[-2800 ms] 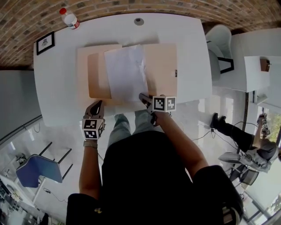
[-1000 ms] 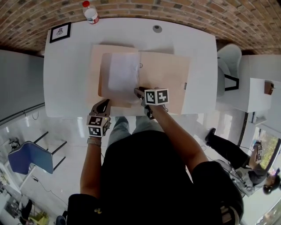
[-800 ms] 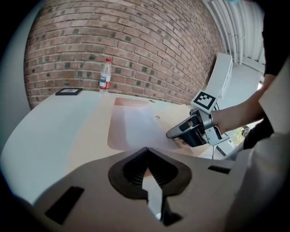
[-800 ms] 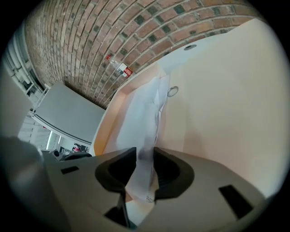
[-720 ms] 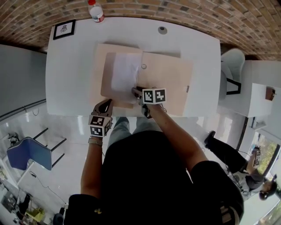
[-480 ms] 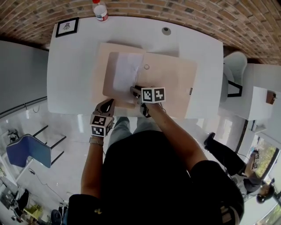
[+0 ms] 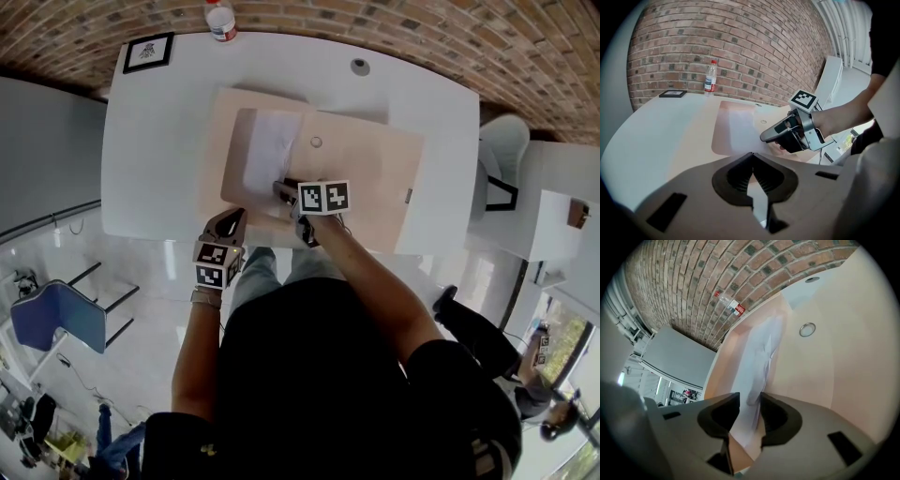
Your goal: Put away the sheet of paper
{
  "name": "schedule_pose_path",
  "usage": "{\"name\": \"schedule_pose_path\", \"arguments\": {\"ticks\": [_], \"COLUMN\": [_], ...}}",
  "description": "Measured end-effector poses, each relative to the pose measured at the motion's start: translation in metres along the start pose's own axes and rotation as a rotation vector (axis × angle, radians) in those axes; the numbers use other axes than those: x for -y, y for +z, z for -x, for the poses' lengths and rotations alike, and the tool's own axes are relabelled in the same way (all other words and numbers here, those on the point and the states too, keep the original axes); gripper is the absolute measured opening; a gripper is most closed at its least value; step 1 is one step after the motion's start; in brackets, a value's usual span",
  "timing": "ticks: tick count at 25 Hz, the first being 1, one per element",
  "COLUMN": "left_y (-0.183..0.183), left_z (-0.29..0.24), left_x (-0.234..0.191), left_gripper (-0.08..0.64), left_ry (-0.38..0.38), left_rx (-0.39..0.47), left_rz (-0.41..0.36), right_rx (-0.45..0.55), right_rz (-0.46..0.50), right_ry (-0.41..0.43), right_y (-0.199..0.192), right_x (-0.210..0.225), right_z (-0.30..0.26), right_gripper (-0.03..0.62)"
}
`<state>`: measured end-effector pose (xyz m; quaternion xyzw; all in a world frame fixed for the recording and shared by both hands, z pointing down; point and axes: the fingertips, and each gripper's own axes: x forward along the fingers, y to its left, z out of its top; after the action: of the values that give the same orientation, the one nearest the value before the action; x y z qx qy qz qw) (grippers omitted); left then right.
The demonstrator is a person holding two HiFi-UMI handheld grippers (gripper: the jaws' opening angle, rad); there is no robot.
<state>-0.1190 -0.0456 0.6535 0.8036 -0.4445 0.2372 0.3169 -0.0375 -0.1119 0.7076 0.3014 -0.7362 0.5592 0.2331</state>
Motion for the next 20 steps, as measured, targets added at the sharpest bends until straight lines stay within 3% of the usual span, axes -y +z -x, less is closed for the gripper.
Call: {"name": "schedule_pose_path", "arguments": {"ticks": [5,10,14,20], "left_y": [0.009,0.039,0.071,0.117], "left_z": [0.007,0.026,0.043,0.075], "left_x": [0.001,0.002,0.010,0.033], "left_gripper": [0.005,0.005,0.005,0.005], "left_ry": [-0.004,-0.004,-0.006,-0.023], "left_rx": [0.022,0.097,0.172,0.281], "left_rz": [0.020,0.025,-0.006,-0.066], "right_rx": [0.043,0.115,0.181,0.268], "right_rz": [0.019,0.067,0.130,0.289], "right_ry": [0.001,0.000,-0.005,-0.011], "right_y": [0.009,0.022,0.032,0.043], "right_x": [-0.006,-0.021,-0.037,-0.076], "right_z": [0.021,0.056,0.086,0.136], "right_gripper": [0.129,0.071,0.023,0.012]}}
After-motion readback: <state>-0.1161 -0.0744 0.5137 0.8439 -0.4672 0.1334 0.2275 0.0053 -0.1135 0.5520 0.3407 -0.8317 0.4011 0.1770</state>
